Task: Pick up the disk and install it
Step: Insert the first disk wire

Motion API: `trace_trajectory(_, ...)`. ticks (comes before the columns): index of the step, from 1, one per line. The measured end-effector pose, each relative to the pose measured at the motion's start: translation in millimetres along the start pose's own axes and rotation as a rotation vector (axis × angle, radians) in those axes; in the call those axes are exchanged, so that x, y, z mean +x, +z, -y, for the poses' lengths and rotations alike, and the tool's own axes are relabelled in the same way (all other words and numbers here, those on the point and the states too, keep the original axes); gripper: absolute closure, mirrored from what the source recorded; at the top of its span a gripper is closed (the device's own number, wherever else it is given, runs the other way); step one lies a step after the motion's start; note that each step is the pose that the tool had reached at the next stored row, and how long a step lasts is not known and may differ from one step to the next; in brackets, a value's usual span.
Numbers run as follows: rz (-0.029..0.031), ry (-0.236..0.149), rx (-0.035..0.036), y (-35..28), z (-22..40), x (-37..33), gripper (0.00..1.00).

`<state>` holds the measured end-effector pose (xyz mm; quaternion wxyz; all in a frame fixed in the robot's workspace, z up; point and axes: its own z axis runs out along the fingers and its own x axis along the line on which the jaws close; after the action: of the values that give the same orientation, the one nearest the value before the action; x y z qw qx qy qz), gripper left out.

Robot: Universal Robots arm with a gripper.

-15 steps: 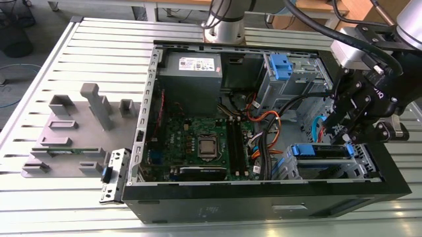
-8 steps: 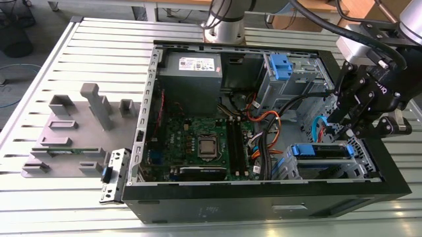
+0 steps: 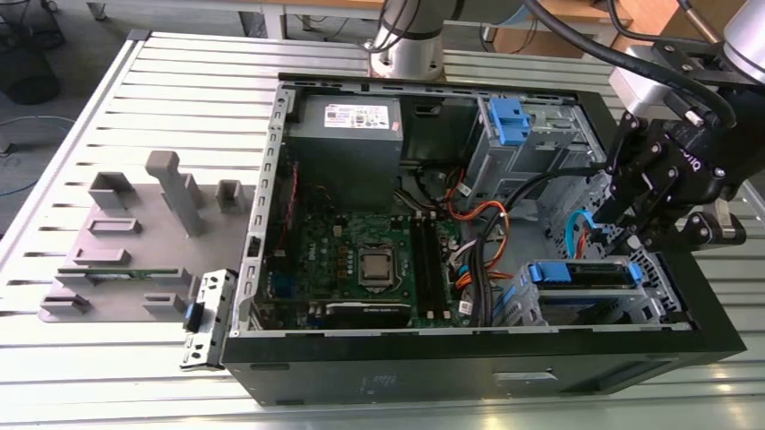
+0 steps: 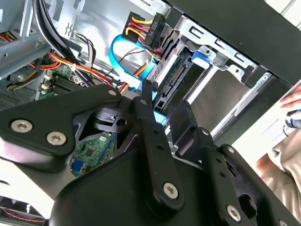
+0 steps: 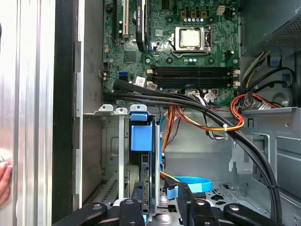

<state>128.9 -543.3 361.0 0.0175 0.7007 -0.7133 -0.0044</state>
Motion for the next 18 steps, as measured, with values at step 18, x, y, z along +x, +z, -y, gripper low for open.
trace_trajectory(18,0.0002,0.000,0.0001,3.2,-0.4,0.0,0.58)
